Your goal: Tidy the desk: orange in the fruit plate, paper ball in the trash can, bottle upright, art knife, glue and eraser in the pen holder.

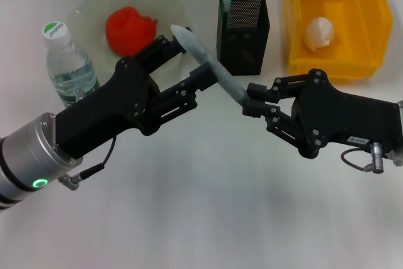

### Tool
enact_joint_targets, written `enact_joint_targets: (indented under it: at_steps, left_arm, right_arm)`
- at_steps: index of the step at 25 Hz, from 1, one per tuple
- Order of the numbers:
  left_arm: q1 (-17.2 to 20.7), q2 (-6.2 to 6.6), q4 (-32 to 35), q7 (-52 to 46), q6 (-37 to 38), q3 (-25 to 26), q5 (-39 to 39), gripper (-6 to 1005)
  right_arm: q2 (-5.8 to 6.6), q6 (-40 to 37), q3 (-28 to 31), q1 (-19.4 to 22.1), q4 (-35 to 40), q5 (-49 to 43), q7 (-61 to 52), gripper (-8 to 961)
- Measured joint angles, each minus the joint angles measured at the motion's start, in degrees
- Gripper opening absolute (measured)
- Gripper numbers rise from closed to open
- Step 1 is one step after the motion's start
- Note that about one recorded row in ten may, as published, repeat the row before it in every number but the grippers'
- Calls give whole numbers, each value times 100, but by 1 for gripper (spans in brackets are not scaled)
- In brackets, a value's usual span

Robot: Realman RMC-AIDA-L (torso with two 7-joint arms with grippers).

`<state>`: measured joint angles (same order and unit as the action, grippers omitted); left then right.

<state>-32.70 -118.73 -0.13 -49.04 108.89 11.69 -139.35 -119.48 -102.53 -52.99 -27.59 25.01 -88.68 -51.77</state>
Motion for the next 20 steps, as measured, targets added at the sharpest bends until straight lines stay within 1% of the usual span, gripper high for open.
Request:
enact_joint_targets:
  at_steps: [4,9,20]
  left_arm:
    - [0,-1,-41,5,-30,-11,-18,770]
    - [2,-11,-132,86,-35,-36,-25,565]
    - [30,-10,-237,155,-172,-53,-39,570]
  right_arm:
    - [2,2,0,-5,-28,0,7,131]
    - [4,48,-14,-9,-54,0,16,130]
    - [4,91,-59,-6,-136,-1,85,131]
